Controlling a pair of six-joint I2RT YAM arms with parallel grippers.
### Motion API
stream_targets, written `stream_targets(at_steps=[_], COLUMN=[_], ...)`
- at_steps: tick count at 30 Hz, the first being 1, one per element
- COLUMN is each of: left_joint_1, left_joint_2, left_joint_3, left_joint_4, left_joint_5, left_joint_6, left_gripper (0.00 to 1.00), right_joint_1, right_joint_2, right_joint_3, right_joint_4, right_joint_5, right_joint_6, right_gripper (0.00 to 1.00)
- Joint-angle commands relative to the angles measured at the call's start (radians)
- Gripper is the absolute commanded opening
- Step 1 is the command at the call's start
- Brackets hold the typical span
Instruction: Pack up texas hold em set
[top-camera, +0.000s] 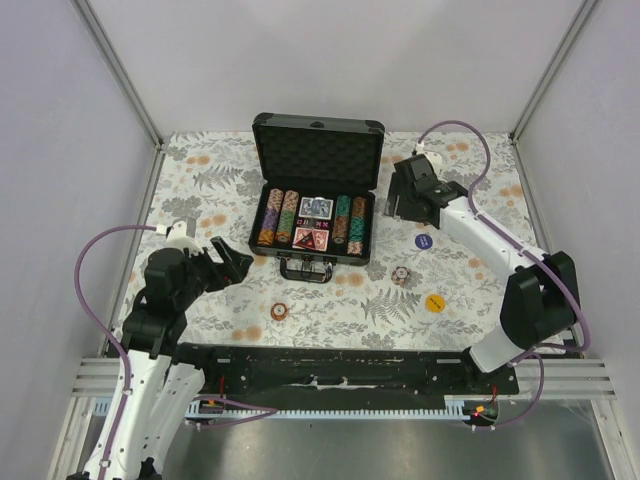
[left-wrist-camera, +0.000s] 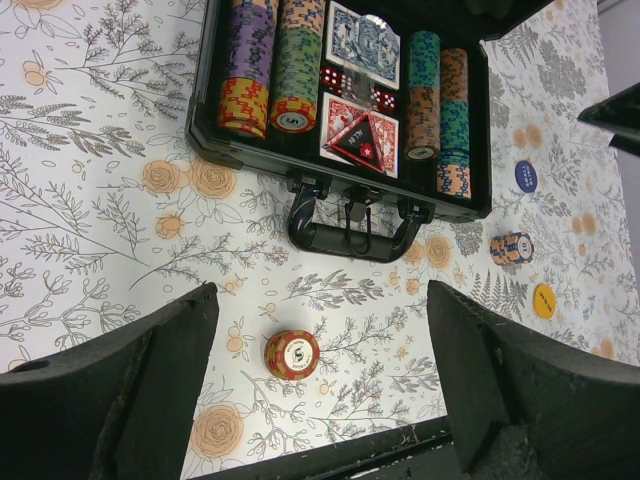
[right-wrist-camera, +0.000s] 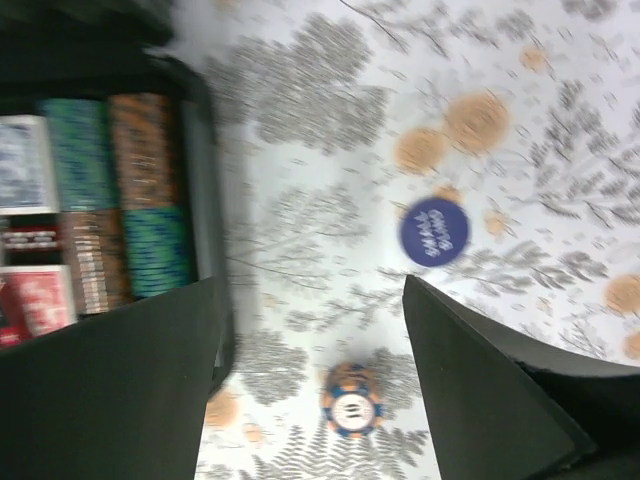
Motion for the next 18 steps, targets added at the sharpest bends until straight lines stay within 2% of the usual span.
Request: stream_targets(at_steps=[1, 7, 18], left_joint_1=[-0.002, -0.002, -0.002], left_joint_2=[-0.011, -0.011, -0.006], left_joint_3=[0.004, 0.006, 0.004], left_joint_4=[0.017, 0.019, 0.019], left_joint_5=[0.014, 0.015, 0.017], left_joint_6=[-0.017, -0.017, -0.018], left_gripper=[0.9, 0.9, 0.9], right_joint_1=[-0.069, -0.164, -0.221], right_joint_2=[0.028, 0.132, 0.269], right_joint_3=[-0.073, -0.099, -0.113], right_joint_4=[-0.031, -0.023, 0.015], right_joint_5=[0.004, -0.024, -0.062], right_joint_6=[0.003, 0.014, 0.044], right_gripper=[0.81, 0.81, 0.82])
